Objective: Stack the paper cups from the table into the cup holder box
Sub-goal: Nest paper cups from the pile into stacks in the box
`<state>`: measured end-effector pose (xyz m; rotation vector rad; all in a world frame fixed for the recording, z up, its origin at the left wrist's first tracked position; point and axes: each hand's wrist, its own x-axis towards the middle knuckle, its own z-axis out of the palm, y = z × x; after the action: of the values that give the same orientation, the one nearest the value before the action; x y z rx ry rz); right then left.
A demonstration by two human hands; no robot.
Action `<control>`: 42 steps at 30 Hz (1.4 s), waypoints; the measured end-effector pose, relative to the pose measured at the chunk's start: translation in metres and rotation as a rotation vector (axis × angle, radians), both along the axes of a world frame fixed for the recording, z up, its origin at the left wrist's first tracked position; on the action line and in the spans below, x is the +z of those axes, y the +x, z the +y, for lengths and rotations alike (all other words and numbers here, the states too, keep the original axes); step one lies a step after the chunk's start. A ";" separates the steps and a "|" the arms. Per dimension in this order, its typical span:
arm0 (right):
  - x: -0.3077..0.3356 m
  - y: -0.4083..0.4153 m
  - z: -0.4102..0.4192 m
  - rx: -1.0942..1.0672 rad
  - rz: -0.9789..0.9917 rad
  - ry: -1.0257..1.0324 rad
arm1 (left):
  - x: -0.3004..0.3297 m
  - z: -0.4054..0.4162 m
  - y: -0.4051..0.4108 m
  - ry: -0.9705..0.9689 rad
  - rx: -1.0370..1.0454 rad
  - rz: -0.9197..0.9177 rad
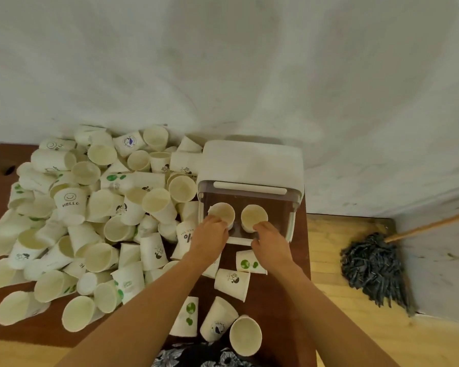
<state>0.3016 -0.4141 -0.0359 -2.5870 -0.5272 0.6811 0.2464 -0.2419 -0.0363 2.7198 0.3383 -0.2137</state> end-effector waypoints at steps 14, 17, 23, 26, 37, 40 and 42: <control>-0.006 0.013 0.005 -0.022 -0.043 0.101 | -0.012 0.005 0.024 -0.001 0.017 -0.074; 0.002 -0.001 -0.006 -0.131 -0.104 0.200 | 0.005 0.002 0.004 -0.032 0.044 -0.200; 0.011 -0.054 -0.025 -0.310 0.022 0.198 | 0.021 0.009 -0.059 -0.032 0.186 -0.134; 0.009 -0.081 -0.028 -0.274 0.147 0.154 | 0.020 0.012 -0.082 0.002 0.234 -0.054; -0.004 -0.148 -0.064 0.103 0.250 -0.102 | 0.007 0.032 -0.089 -0.023 0.270 -0.053; -0.004 -0.158 -0.068 0.095 0.250 -0.090 | 0.009 0.035 -0.090 -0.053 0.250 -0.144; -0.007 -0.163 -0.069 0.117 0.256 -0.098 | 0.014 0.034 -0.094 -0.063 0.228 -0.190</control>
<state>0.1386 -0.4832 -0.0426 -2.5198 -0.5776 1.0846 0.1521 -0.2077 -0.0224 2.5863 0.5694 0.0957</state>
